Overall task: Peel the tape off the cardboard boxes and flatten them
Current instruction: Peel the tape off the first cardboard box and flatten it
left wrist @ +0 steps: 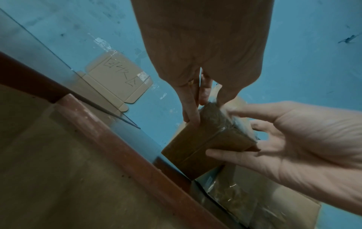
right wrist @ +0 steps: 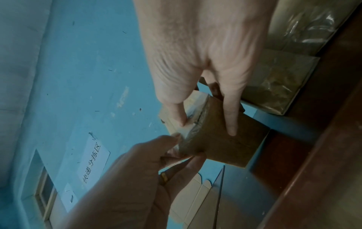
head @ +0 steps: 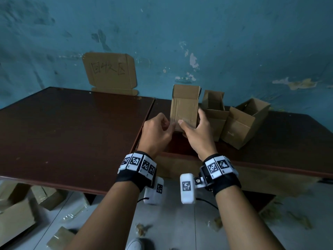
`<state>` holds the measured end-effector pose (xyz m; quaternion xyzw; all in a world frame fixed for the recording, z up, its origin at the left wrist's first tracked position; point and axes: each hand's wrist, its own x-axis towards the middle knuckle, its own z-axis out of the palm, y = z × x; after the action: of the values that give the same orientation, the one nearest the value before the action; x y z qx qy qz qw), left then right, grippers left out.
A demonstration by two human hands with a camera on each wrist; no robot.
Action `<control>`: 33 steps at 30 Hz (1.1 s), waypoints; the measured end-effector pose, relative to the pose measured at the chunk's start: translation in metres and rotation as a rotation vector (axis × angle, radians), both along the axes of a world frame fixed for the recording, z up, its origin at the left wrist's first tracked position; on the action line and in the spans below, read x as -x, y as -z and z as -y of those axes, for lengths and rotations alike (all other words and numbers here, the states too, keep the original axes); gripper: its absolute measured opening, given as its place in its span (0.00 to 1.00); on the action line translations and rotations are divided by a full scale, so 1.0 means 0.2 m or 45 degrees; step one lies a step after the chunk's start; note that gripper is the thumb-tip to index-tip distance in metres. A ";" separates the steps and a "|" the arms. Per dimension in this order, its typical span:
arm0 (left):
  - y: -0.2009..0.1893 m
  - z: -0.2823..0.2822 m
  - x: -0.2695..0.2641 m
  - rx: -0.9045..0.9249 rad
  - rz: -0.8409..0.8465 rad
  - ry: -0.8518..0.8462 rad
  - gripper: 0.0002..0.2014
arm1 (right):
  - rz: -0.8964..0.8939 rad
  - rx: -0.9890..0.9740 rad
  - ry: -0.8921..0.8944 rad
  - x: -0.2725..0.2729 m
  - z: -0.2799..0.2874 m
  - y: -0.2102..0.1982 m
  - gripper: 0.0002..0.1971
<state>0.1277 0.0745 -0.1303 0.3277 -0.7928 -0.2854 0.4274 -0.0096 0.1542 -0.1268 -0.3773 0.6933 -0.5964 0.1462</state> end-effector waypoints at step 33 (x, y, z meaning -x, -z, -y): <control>-0.03 0.00 0.02 -0.230 -0.390 -0.059 0.06 | 0.165 0.020 -0.019 -0.04 0.01 0.00 0.29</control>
<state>0.1244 0.0747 -0.1242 0.3355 -0.6818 -0.3923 0.5184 -0.0018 0.1526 -0.1258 -0.3442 0.6747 -0.6240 0.1921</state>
